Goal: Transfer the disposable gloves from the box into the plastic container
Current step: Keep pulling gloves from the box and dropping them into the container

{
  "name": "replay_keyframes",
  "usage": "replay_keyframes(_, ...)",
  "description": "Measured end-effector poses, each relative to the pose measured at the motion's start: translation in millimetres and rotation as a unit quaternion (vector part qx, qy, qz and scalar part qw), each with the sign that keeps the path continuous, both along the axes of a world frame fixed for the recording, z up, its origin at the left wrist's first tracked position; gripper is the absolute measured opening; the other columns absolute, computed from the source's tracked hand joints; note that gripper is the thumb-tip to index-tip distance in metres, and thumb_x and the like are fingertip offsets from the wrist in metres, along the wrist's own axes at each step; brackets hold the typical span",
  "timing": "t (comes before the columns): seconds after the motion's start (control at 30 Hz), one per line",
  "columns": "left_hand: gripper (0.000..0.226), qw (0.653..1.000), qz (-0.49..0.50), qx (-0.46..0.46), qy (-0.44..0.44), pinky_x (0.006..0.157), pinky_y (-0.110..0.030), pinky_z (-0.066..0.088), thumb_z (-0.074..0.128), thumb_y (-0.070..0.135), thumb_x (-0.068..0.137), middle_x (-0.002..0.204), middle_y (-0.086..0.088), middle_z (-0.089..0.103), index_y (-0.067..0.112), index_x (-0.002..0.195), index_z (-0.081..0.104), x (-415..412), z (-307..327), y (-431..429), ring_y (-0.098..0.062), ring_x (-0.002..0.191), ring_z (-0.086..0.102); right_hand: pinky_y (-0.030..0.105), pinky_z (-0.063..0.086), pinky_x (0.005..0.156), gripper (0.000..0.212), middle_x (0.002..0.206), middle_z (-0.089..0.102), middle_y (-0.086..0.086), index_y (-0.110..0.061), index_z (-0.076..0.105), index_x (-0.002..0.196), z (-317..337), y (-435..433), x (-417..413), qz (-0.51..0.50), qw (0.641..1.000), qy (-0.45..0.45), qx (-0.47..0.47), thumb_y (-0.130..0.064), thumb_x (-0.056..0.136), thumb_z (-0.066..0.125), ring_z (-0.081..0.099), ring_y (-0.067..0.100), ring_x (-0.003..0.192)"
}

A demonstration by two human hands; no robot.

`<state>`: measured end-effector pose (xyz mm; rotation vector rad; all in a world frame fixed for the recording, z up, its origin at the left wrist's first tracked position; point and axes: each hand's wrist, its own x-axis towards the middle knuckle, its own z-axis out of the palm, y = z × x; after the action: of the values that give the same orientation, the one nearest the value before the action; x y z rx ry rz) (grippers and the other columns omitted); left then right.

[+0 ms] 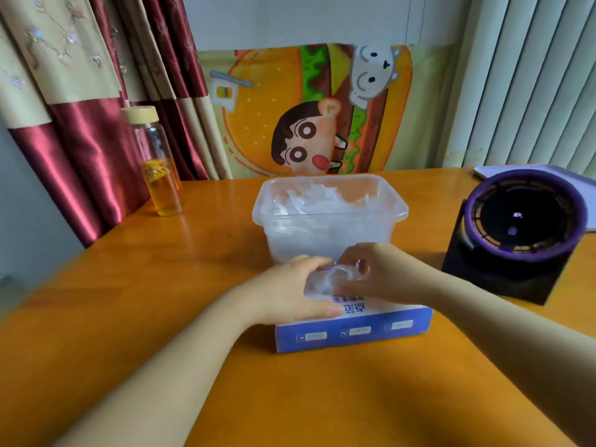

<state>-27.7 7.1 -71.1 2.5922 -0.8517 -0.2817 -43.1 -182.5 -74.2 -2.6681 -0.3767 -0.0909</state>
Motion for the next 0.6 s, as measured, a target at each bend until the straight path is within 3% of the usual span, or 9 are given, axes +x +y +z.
replay_keyframes(0.13,0.077,0.996,0.029,-0.05,-0.061,0.112,-0.035,0.03,0.062,0.06,0.08,0.145,0.013,0.04,0.033,0.145,0.033,-3,-22,1,-0.011,0.134,0.035,0.03,0.044,0.066,0.014,0.075,0.062,-0.012,-0.022,0.068,0.086,-19,16,1,-0.033,0.994,-0.067,0.077,-0.036,0.083,0.065,0.054,0.009,0.069)
replay_keyframes(0.23,0.078,0.994,0.049,-0.07,-0.072,0.111,-0.036,0.03,0.062,0.064,0.078,0.145,0.015,0.041,0.036,0.144,0.033,1,-30,9,-0.011,0.133,0.035,0.026,0.043,0.065,0.007,0.073,0.066,-0.007,-0.025,0.071,0.084,-19,19,3,-0.018,0.988,-0.05,0.143,-0.024,0.086,0.064,0.053,0.006,0.064)
replay_keyframes(0.33,0.078,0.993,0.057,-0.08,-0.066,0.109,-0.039,0.036,0.061,0.068,0.076,0.143,0.016,0.044,0.039,0.143,0.034,3,-34,13,-0.012,0.13,0.039,0.015,0.043,0.064,0.018,0.079,0.071,-0.003,-0.023,0.072,0.085,-17,19,-1,0.013,0.976,-0.03,0.213,-0.016,0.091,0.057,0.057,0.003,0.067)
replay_keyframes(0.43,0.073,0.992,0.059,-0.088,-0.067,0.105,-0.039,0.04,0.062,0.068,0.075,0.137,0.017,0.049,0.041,0.139,0.038,4,-35,13,-0.01,0.124,0.044,0.008,0.042,0.063,0.02,0.072,0.07,-0.012,-0.025,0.07,0.079,-16,16,-3,0.012,0.956,-0.028,0.29,-0.016,0.092,0.057,0.056,-0.005,0.064)
replay_keyframes(0.6,0.079,0.993,0.065,-0.083,-0.058,0.106,-0.038,0.038,0.06,0.07,0.074,0.141,0.016,0.045,0.038,0.142,0.035,0,-32,13,-0.009,0.128,0.04,0.015,0.047,0.062,0.017,0.069,0.067,-0.01,-0.021,0.065,0.072,-18,11,-1,-0.019,0.944,-0.033,0.328,-0.022,0.088,0.064,0.06,0.001,0.064)
